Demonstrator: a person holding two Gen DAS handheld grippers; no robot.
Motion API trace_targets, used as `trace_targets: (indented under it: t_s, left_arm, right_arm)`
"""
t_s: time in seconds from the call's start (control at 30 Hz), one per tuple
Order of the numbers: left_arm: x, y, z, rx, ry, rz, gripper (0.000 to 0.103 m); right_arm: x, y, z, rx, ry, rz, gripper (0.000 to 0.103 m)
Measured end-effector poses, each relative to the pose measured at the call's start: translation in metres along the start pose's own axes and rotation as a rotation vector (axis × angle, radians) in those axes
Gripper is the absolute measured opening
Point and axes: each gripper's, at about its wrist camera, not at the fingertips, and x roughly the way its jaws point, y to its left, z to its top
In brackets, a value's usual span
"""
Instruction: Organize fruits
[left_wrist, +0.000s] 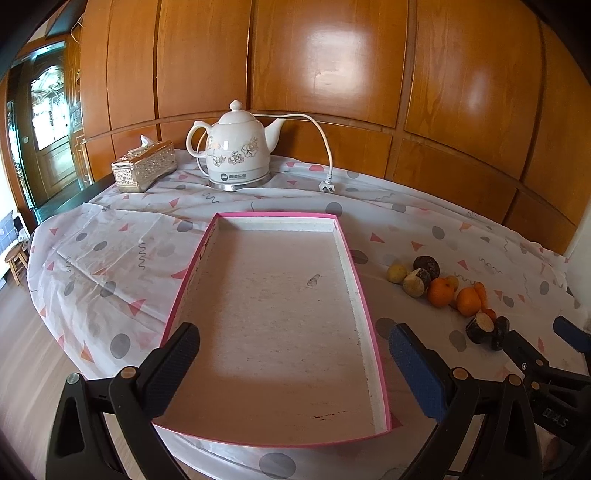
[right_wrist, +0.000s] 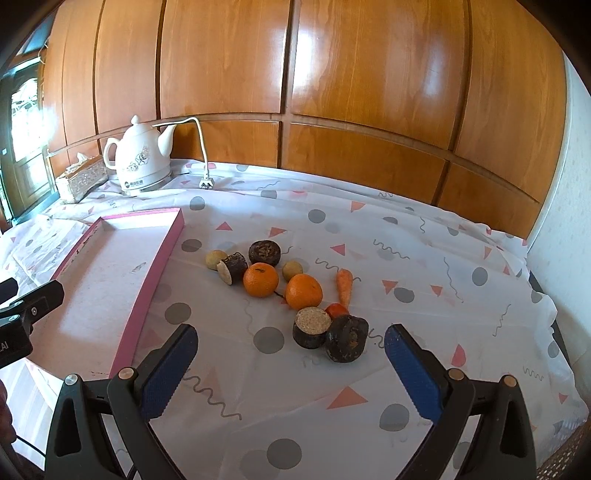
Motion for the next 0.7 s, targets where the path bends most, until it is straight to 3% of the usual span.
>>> trace_targets:
  t_s: [0.3,0.7]
  left_arm:
    - [0.002,-0.002,0.0,0.003,0.02,-0.038,0.103]
    - [0.001,-0.013,-0.003,0.06,0.028,-0.034,0.103]
  right_arm:
    - [0.005,-0.006,-0.003,0.009,0.024,-0.001,0.102]
    - [0.012,-0.014,-0.007,0.02,0.045,0.006,0.103]
